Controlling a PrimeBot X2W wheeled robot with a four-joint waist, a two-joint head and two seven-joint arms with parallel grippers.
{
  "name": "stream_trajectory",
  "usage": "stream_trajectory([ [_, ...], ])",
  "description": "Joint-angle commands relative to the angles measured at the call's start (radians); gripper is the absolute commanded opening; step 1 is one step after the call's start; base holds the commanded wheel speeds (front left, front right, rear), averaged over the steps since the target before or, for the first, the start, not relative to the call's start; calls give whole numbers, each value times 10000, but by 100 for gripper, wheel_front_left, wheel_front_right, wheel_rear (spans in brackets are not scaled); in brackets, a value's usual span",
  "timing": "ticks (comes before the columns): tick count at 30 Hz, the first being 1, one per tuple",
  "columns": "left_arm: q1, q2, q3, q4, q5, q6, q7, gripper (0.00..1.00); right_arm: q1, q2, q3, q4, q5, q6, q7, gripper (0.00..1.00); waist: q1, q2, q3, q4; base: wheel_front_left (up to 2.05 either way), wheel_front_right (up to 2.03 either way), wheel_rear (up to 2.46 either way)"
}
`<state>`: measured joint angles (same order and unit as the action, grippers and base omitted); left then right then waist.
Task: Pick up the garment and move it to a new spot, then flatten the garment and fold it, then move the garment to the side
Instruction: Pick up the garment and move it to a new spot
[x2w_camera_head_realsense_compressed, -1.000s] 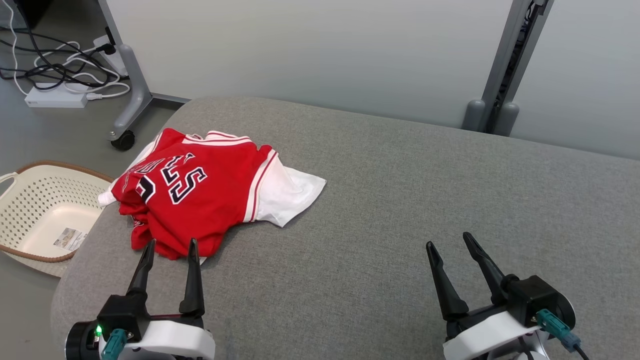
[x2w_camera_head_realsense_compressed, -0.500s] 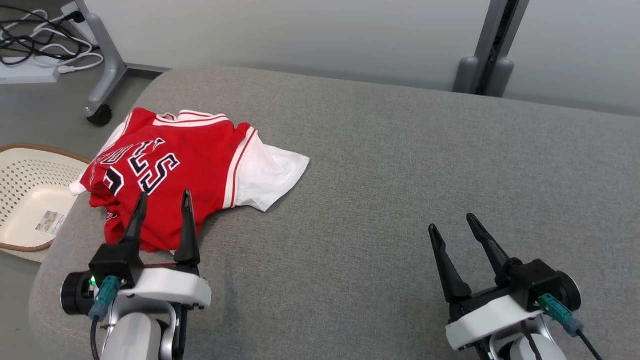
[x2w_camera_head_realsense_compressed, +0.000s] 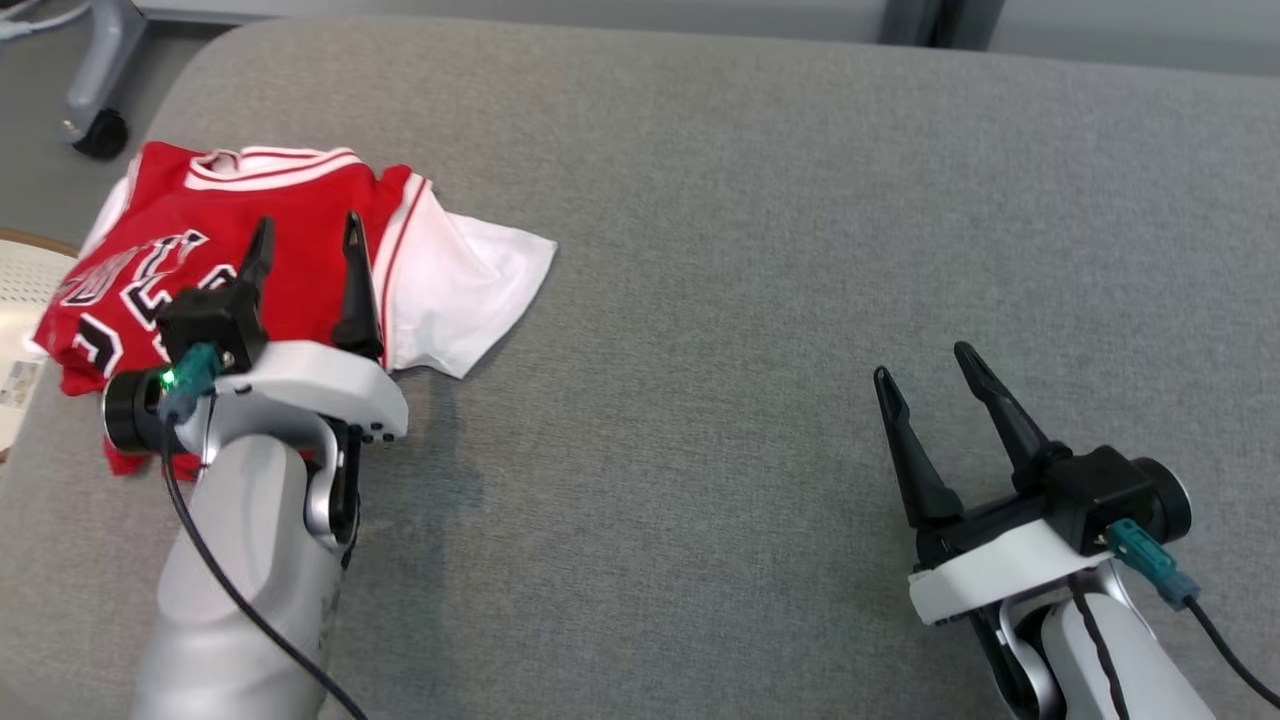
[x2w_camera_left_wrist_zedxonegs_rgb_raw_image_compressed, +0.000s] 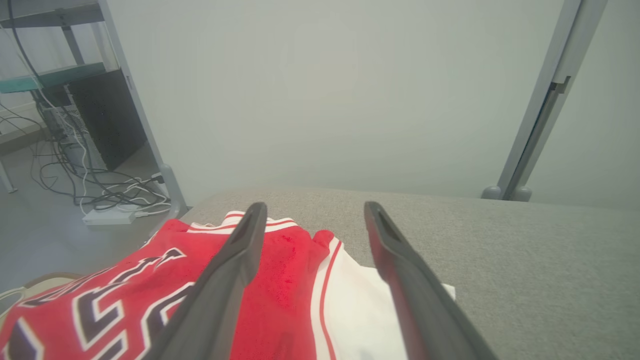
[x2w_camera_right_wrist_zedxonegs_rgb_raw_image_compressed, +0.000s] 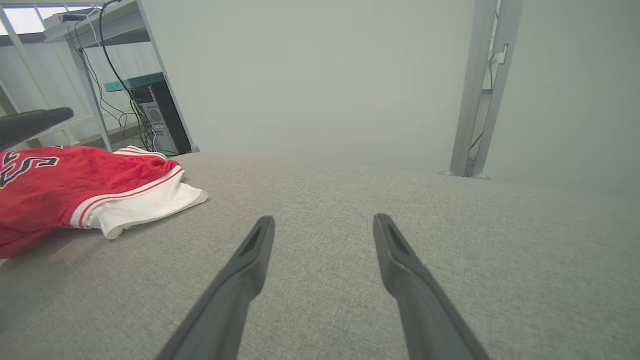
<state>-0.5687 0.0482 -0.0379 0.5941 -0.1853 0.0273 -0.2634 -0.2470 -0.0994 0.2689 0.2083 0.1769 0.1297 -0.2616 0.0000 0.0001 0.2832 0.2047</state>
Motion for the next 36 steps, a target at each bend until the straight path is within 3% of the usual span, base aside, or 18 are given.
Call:
stream_trajectory([
  [1,-594,98,62,672,-105,-71,-17,100,-197,-96,-9,-64,14,20,-49,100,0,-1,423,-294,0,0,0],
  [8,-2424,227,433,3107,-701,-293,394,100,-436,-159,-7,-134,40,20,-49,100,0,-1,1010,-662,0,0,0],
  [18,-4024,840,268,5964,-656,92,2342,100,-552,-191,67,-103,134,20,-49,100,0,-1,1188,-992,0,0,0],
  [33,-3601,919,-1,6967,-967,-830,4346,98,-691,-207,333,-68,243,19,-49,100,0,-1,1174,-1208,0,0,0],
  [34,-3580,1011,-14,6966,-961,-892,4174,47,-682,-224,337,-57,249,20,-49,100,0,-1,1169,-1220,0,0,0],
  [35,-3569,1067,-36,6945,-922,-869,3994,47,-675,-224,340,-44,257,20,-49,100,0,-1,1153,-1232,0,0,0],
  [36,-3566,1142,-21,6867,-928,-859,3683,0,-663,-223,341,-34,264,20,-49,100,0,-1,1128,-1239,0,0,0],
])
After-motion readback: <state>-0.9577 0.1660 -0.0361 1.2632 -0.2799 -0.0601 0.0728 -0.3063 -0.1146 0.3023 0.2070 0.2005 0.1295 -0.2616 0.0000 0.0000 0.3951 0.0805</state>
